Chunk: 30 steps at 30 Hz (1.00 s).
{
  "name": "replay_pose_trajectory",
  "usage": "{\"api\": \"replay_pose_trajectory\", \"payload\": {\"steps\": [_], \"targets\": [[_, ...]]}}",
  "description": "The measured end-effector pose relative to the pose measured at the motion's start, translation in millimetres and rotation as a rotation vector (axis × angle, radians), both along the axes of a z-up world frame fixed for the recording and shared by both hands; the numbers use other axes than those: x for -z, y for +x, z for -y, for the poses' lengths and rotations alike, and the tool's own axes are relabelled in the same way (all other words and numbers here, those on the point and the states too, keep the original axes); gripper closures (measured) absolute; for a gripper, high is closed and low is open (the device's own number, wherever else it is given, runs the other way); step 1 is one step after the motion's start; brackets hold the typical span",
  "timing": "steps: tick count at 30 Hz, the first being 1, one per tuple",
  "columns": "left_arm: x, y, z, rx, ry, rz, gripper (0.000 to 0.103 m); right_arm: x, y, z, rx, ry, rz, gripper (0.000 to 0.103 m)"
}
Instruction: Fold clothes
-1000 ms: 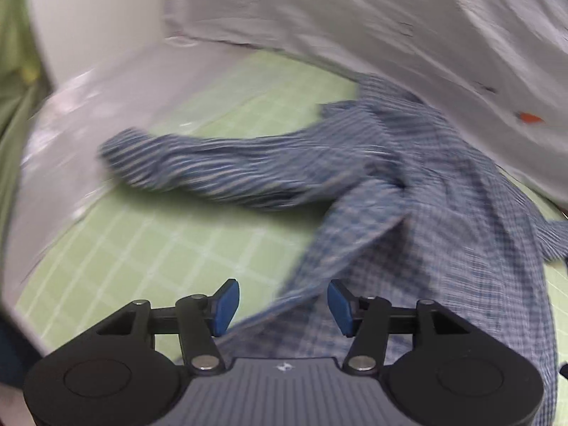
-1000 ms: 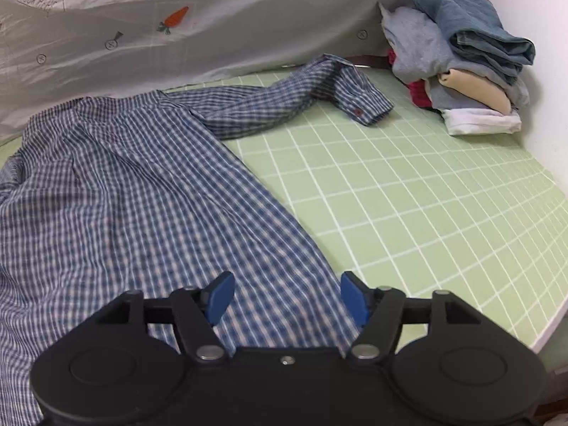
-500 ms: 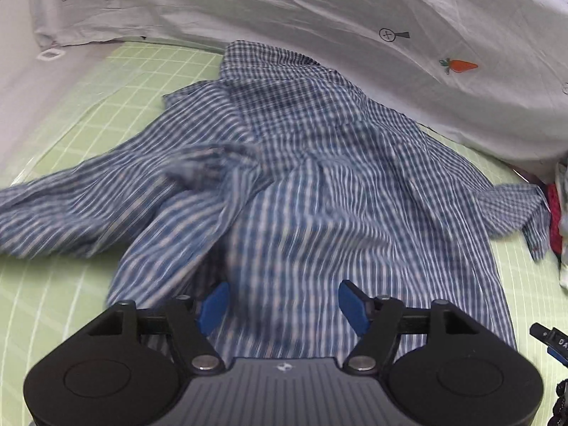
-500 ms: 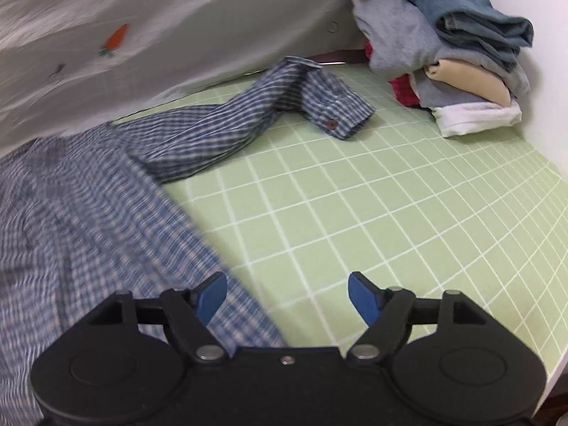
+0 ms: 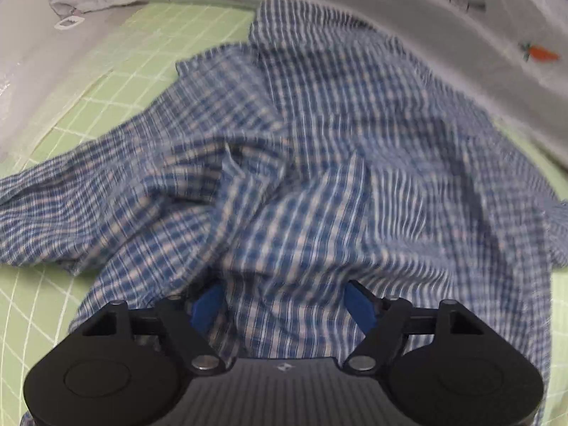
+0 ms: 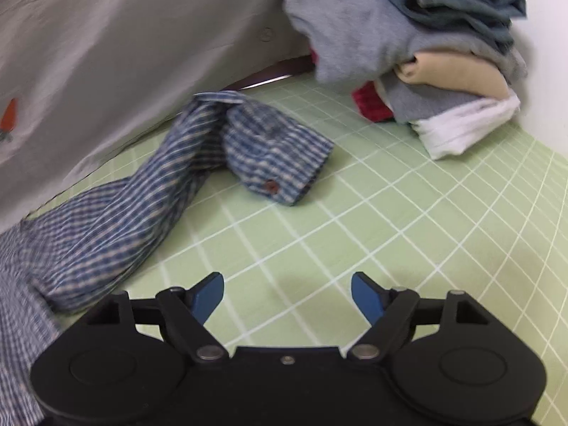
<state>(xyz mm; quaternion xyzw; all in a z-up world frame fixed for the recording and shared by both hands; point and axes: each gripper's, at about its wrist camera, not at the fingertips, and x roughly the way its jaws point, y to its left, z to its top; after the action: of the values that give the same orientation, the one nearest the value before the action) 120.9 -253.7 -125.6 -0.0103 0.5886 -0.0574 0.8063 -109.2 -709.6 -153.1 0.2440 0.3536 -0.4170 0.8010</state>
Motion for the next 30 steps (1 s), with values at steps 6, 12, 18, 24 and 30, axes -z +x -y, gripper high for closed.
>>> {"api": "replay_pose_trajectory", "payload": {"steps": [6,12,18,24,30], "targets": [[13.1,-0.3,12.6,0.029,0.062,-0.049,0.026,13.0,2.3,51.7,0.077,0.086,0.150,0.017],[14.7,-1.2,24.1,0.062,0.097,-0.056,0.022,23.1,43.3,63.9,0.030,0.078,0.169,0.015],[15.3,-5.3,22.0,0.069,0.097,-0.071,0.021,25.6,62.2,68.1,0.115,0.039,0.172,0.012],[17.0,-8.4,22.7,0.093,0.110,-0.077,0.015,21.5,57.7,71.3,0.101,-0.028,0.144,0.057],[19.1,-10.0,19.9,0.090,0.099,-0.069,0.009,0.7,19.7,69.6,0.098,-0.082,0.110,0.075]]}}
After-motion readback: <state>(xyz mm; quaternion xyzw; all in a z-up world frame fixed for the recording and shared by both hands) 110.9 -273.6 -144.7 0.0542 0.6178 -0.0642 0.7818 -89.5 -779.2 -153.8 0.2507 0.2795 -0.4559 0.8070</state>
